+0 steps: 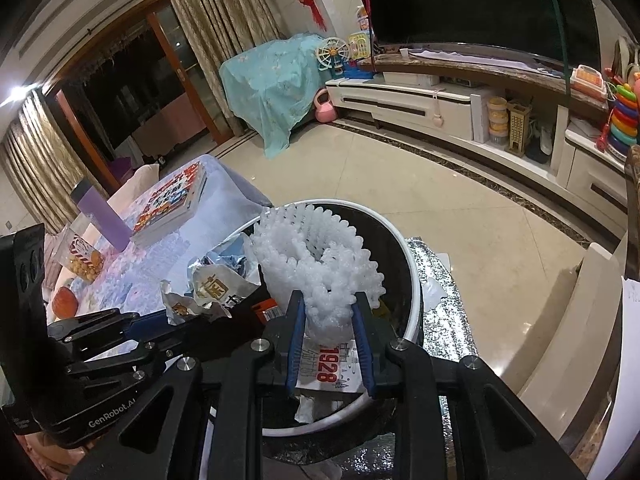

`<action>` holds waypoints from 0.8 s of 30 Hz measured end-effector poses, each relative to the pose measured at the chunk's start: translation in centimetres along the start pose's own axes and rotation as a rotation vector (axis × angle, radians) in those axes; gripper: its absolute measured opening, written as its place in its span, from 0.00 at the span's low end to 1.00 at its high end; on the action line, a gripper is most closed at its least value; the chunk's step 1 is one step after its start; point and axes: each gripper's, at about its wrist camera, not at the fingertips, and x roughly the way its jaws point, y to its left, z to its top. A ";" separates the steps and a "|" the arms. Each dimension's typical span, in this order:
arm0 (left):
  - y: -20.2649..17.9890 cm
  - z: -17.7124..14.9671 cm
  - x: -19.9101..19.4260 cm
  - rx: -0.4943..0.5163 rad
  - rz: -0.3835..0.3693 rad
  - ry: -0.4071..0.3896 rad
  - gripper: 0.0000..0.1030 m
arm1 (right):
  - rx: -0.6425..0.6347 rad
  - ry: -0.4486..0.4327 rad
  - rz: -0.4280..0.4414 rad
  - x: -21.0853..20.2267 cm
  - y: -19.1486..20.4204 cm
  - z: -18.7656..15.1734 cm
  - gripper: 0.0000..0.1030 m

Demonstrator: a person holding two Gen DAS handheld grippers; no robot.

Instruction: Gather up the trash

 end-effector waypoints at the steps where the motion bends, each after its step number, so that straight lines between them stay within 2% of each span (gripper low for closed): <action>1: 0.0 0.0 0.0 0.001 0.001 0.002 0.22 | -0.001 0.002 -0.001 0.1 0.0 0.0 0.24; 7: 0.3 0.2 0.0 -0.005 0.006 0.008 0.22 | 0.004 0.006 -0.004 0.4 -0.1 0.3 0.26; 9: 0.6 0.1 -0.2 -0.009 0.006 0.004 0.25 | 0.009 0.009 0.000 0.3 -0.2 0.3 0.33; 10: 0.7 0.1 -0.4 -0.012 0.009 0.000 0.27 | 0.012 0.008 0.002 0.3 -0.2 0.3 0.40; 12: 1.0 -0.1 -1.0 -0.021 0.012 -0.014 0.32 | 0.017 -0.001 0.006 0.0 -0.1 0.2 0.41; 16: 1.7 -1.1 -2.4 -0.037 0.023 -0.035 0.38 | 0.026 -0.018 0.017 -0.7 0.2 0.0 0.48; 18: 2.2 -1.9 -3.3 -0.059 0.028 -0.047 0.47 | 0.033 -0.029 0.032 -1.4 0.5 -0.4 0.54; 22: 3.2 -4.0 -5.8 -0.118 0.029 -0.093 0.55 | 0.044 -0.070 0.036 -3.1 1.3 -1.5 0.73; 24: 3.5 -5.2 -7.0 -0.144 0.024 -0.115 0.63 | 0.052 -0.098 0.045 -4.3 1.9 -2.3 0.78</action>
